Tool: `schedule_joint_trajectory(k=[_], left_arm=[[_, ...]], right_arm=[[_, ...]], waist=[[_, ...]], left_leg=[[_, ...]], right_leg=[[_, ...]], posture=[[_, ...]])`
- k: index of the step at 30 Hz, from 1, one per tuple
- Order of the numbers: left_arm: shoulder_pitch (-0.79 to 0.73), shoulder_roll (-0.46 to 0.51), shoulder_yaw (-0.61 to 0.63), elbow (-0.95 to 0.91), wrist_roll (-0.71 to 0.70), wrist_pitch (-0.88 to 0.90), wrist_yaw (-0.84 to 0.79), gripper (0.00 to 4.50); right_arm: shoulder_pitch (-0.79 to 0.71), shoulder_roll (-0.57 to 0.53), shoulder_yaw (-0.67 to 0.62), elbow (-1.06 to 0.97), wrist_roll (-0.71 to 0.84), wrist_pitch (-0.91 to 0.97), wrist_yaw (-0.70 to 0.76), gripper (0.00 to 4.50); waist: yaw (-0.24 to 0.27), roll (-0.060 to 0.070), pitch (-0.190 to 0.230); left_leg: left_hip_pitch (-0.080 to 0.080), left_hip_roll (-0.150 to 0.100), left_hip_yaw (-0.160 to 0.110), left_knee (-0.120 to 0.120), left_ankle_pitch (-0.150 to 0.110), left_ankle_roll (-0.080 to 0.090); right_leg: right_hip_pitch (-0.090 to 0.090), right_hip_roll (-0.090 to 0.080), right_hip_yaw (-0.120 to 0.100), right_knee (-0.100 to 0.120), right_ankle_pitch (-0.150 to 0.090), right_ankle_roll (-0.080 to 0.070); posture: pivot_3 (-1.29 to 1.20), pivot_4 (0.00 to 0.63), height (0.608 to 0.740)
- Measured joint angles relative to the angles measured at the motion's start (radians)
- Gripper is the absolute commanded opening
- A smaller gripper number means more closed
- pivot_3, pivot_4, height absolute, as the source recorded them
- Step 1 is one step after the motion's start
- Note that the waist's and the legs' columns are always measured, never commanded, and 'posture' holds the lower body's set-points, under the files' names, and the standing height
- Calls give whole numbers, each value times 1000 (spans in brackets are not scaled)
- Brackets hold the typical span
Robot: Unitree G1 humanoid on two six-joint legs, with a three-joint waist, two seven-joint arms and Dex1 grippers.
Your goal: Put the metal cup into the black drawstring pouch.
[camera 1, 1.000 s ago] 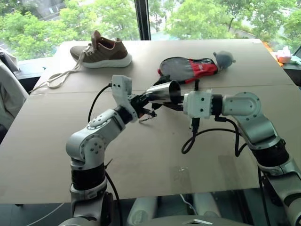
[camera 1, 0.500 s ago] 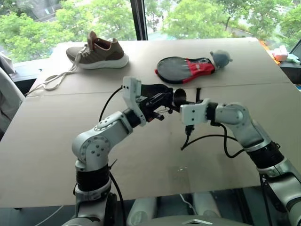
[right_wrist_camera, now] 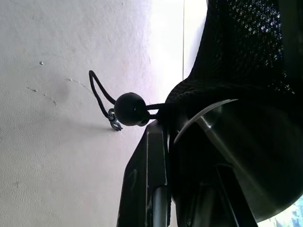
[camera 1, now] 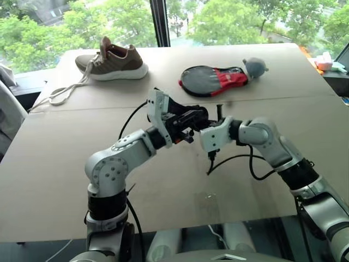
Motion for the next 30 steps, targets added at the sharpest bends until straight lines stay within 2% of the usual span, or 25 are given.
schedule_joint_trajectory(k=[2,6,10,15,22,27,28,30], left_arm=[[3,1,-1,0,-2,0,0,0],[3,6,0,-2,-6,-7,2,0],[6,36,5,-32,-42,-12,-8,0],[10,94,4,-29,-57,-12,-41,0],[10,105,1,-12,-70,-15,-64,0],[10,113,0,-10,-94,-16,-82,0],[8,116,0,-7,-100,-16,-83,0],[-2,115,5,3,-127,-16,-81,0]], right_arm=[[32,54,-32,0,62,62,-1,85],[105,256,-155,-33,298,315,-41,85],[133,383,-340,-103,590,539,-87,85],[185,451,-503,-189,924,812,-147,85],[186,515,-664,-201,1311,1095,-305,85],[154,537,-735,-181,1511,1195,-434,85],[147,526,-732,-181,1524,1204,-436,85],[144,441,-648,-198,1444,1163,-374,85]], waist=[[1,-1,0],[-1,0,0],[4,0,0],[-1,1,0],[-3,1,0],[-4,1,1],[-4,1,1],[-4,1,1]], left_leg=[[0,0,-1,0,0,0],[0,1,-1,0,0,0],[0,0,-3,0,0,0],[0,0,-2,-2,0,0],[0,0,-2,-3,-1,3],[0,0,-1,-3,-2,3],[0,0,-1,-3,-2,3],[0,-1,-1,-3,-2,4]], right_leg=[[0,0,0,0,0,0],[-1,0,1,1,0,0],[0,0,0,1,0,0],[-1,0,0,1,0,-1],[-2,1,0,1,0,-1],[-2,1,1,1,0,-1],[-2,1,1,1,0,-1],[-2,1,0,1,0,0]], posture=[[0,150,736],[0,150,736],[0,150,736],[0,150,736],[0,150,736],[0,150,736],[0,150,736],[0,150,736]])
